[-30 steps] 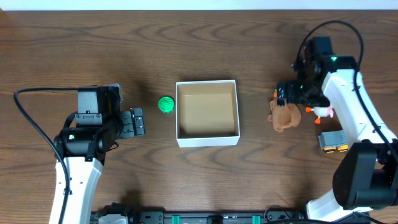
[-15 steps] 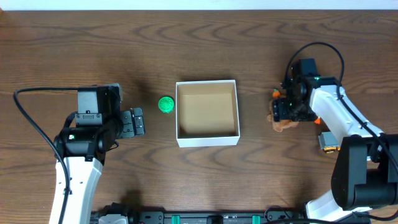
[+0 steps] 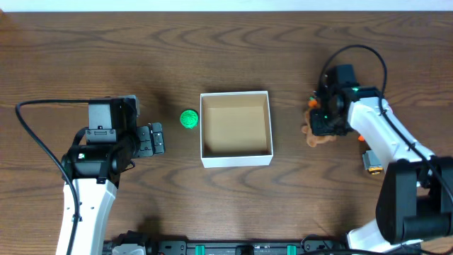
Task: Pack container
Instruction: 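Move the right gripper to the brown plush bear and grasp it, then carry the bear into the white box and release it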
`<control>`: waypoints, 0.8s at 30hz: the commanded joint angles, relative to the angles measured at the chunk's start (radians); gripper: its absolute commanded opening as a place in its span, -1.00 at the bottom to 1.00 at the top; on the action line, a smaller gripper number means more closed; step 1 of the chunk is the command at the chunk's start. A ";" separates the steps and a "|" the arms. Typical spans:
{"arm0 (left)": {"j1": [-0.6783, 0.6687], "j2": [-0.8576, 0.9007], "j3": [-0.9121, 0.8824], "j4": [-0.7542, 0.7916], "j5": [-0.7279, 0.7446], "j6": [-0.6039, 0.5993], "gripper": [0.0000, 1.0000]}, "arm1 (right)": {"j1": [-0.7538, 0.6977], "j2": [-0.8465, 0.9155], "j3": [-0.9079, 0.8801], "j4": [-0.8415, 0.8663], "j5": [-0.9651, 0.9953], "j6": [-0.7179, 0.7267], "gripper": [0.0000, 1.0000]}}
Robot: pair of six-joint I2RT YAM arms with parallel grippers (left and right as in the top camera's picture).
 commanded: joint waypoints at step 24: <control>0.004 0.000 0.013 -0.001 0.007 -0.013 0.96 | 0.470 -0.061 0.116 0.105 0.014 0.355 -0.92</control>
